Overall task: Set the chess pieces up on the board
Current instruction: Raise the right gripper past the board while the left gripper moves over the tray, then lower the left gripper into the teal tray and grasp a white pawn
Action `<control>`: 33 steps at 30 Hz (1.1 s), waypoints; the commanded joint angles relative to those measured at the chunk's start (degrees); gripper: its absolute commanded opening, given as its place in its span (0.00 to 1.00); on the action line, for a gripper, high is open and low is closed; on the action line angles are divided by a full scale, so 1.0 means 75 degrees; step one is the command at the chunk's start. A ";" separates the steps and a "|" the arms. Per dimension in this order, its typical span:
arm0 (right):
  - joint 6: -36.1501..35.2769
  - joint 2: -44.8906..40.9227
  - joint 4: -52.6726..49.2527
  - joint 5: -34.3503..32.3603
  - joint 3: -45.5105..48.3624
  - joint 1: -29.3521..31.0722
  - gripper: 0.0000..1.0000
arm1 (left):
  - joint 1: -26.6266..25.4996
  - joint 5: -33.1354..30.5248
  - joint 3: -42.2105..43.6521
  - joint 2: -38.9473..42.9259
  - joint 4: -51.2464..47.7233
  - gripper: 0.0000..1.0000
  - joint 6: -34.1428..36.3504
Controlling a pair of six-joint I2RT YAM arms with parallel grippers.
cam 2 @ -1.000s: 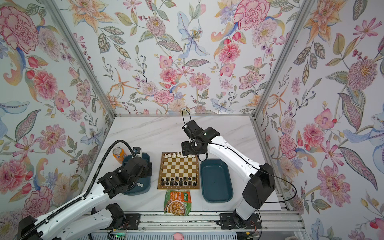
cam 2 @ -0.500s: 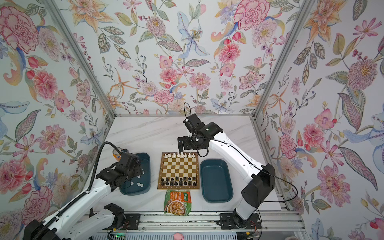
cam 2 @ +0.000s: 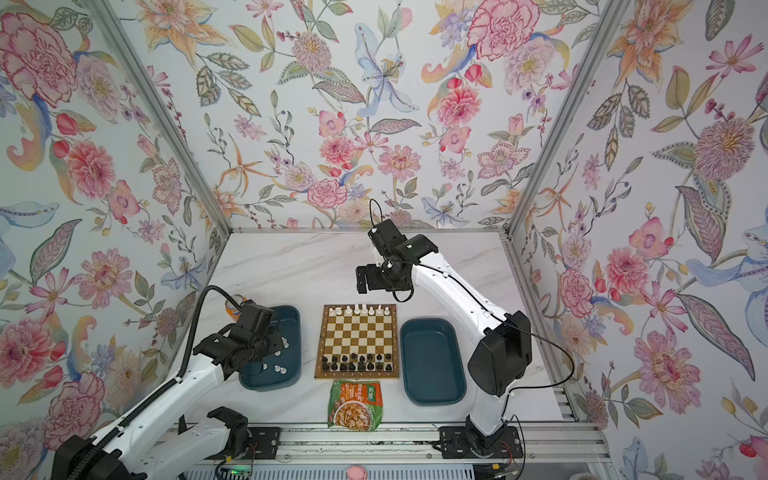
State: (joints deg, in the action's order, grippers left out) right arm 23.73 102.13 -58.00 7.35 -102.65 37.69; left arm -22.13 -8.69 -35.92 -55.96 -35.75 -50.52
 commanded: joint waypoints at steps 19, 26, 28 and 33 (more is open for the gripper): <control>-0.0383 -0.1068 0.0013 0.0096 0.0920 0.0131 0.99 | 0.0068 0.0286 0.0709 0.0753 -0.0862 0.62 -0.1302; -0.0149 0.0074 -0.0098 0.0061 -0.0134 -0.0031 0.99 | 0.0181 0.0659 0.0529 0.0100 -0.0473 0.63 -0.0642; -0.0114 0.0454 -0.0250 0.0214 -0.0669 -0.0024 0.99 | 0.0183 0.0875 0.0418 -0.0213 -0.0326 0.62 -0.0378; -0.0227 0.1383 -0.0825 -0.0105 -0.2103 -0.0385 0.99 | 0.0186 0.0823 0.0227 -0.0767 -0.0467 0.59 0.0114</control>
State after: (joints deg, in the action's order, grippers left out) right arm 21.89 110.72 -60.03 8.14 -114.13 35.53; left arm -21.37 -3.14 -32.03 -60.64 -38.74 -53.41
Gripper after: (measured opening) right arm 0.989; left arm 0.596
